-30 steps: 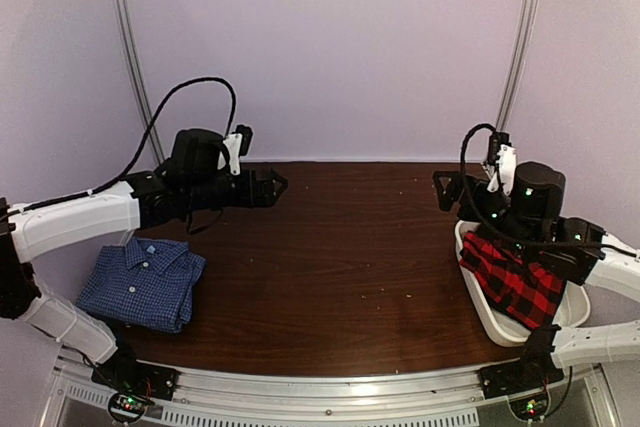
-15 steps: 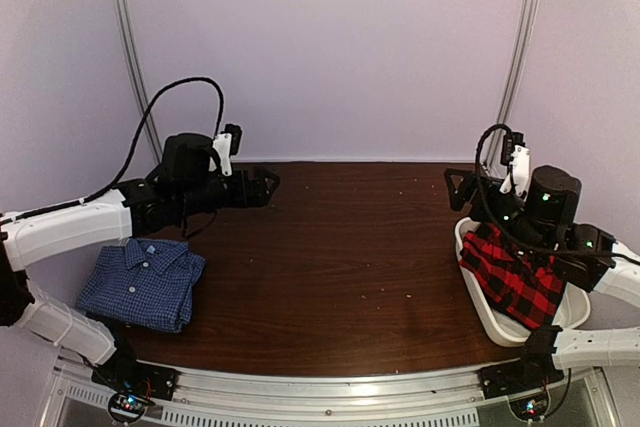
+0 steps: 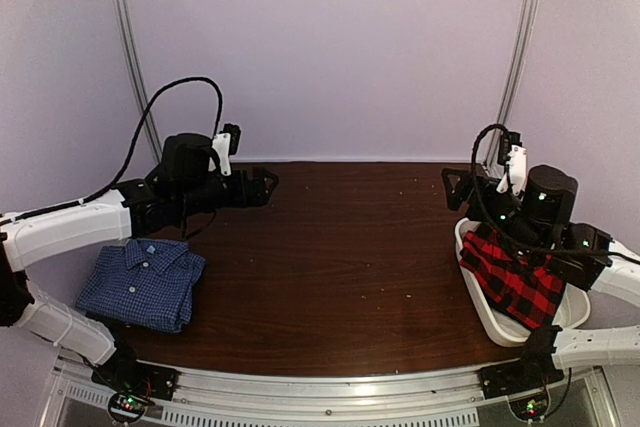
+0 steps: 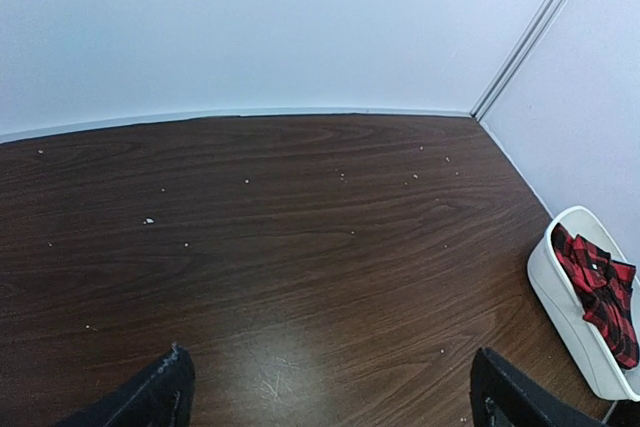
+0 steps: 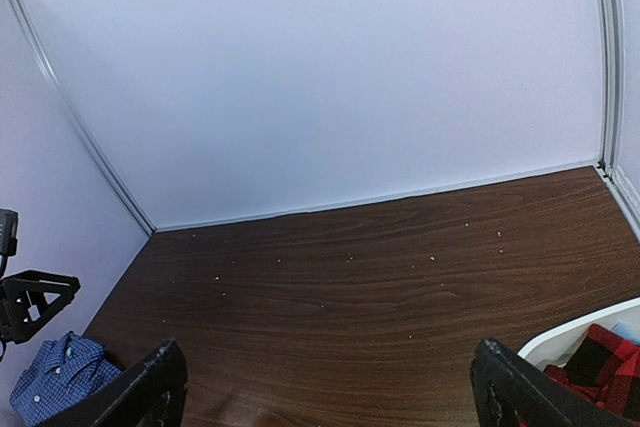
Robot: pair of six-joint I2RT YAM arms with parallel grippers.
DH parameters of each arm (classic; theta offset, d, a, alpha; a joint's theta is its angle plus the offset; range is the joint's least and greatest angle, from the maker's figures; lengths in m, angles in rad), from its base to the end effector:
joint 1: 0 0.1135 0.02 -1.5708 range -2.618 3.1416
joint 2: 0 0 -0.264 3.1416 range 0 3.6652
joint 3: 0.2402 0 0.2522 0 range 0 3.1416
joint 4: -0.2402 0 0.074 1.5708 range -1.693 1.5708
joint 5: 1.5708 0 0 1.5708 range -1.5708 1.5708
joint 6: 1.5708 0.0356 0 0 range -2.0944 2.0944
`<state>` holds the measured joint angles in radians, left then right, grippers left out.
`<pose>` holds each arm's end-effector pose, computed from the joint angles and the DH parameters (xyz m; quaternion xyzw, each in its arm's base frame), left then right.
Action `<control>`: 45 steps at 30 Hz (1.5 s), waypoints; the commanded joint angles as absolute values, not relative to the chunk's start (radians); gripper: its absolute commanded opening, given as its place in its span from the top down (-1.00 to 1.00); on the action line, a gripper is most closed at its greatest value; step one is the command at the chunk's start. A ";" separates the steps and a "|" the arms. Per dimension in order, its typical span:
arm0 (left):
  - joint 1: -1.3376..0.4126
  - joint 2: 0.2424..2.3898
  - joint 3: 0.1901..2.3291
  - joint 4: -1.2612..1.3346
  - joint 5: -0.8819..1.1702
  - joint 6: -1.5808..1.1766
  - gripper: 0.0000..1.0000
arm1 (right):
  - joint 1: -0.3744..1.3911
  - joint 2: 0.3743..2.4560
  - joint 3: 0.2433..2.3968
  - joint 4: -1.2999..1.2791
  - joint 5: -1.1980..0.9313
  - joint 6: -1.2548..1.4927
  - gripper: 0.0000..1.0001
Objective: Fold and stack the long sleeve shirts
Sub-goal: Reset both arms
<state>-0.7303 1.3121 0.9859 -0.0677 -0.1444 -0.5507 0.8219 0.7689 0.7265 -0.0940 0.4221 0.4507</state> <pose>0.2303 -0.1994 0.3051 0.0345 0.8299 -0.2827 0.4798 0.1353 0.1241 0.3322 -0.0007 0.7497 0.2549 0.6107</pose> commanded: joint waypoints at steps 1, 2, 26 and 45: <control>-0.735 1.291 0.977 -0.011 -0.160 -0.540 -0.95 | 0.818 0.770 0.712 -0.082 0.419 0.448 -1.00; -0.735 1.292 0.977 -0.010 -0.160 -0.540 -0.95 | 0.817 0.771 0.713 -0.082 0.419 0.449 -1.00; -0.735 1.298 0.980 -0.009 -0.156 -0.540 -0.95 | 0.818 0.778 0.710 -0.087 0.420 0.454 -1.00; -0.735 1.303 0.983 -0.010 -0.155 -0.540 -0.95 | 0.818 0.791 0.708 -0.083 0.409 0.454 -0.99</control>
